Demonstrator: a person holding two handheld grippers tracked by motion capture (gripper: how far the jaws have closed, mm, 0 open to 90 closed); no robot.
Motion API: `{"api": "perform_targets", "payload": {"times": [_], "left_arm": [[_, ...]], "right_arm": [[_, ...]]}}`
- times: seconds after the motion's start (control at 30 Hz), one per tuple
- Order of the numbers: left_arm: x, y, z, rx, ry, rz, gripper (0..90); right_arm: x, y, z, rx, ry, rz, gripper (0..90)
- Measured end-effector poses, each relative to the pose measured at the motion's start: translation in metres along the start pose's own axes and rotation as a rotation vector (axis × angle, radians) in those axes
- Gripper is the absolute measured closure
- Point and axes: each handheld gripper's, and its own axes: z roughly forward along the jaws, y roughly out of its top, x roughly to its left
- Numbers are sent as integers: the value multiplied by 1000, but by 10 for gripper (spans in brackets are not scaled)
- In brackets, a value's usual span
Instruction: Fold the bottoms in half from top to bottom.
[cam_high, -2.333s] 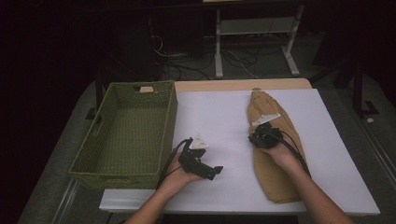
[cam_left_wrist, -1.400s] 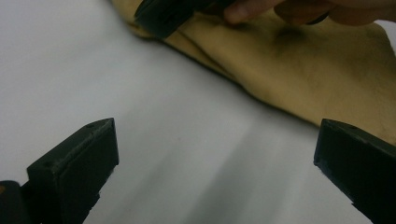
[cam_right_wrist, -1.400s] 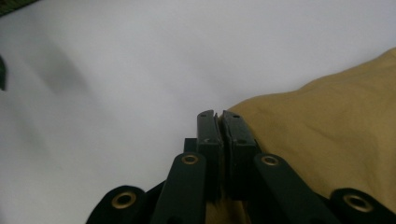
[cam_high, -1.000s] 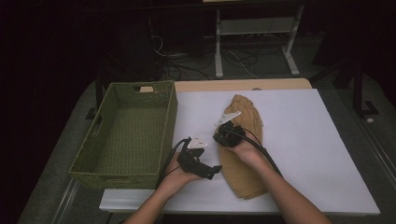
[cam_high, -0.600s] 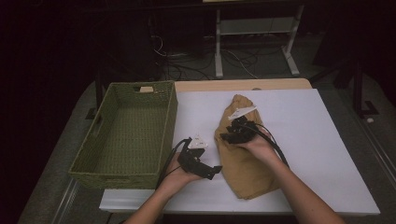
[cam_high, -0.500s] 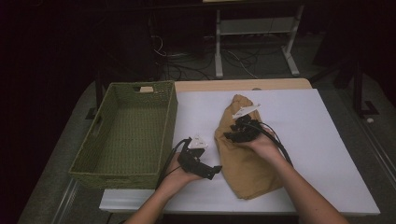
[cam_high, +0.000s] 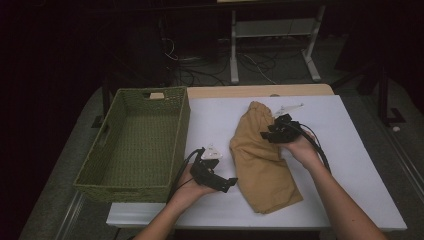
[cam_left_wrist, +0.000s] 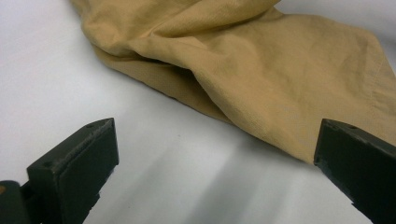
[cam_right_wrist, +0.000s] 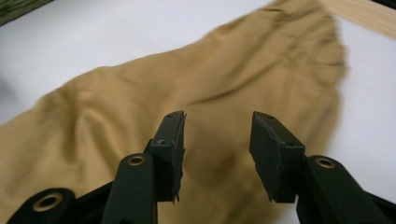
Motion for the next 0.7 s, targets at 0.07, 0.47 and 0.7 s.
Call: {"api": "perform_targets", "payload": {"times": [0.07, 0.47, 0.7], "left_arm": [[0, 0, 0, 2, -1, 1, 1], [0, 0, 1, 4, -1, -1, 1], [0, 0, 2, 4, -3, 0, 1]], "right_arm": [[-8, -1, -3, -4, -15, 18, 549], [-43, -13, 11, 27, -68, 115, 525], [-56, -20, 27, 49, -26, 179, 597]]}}
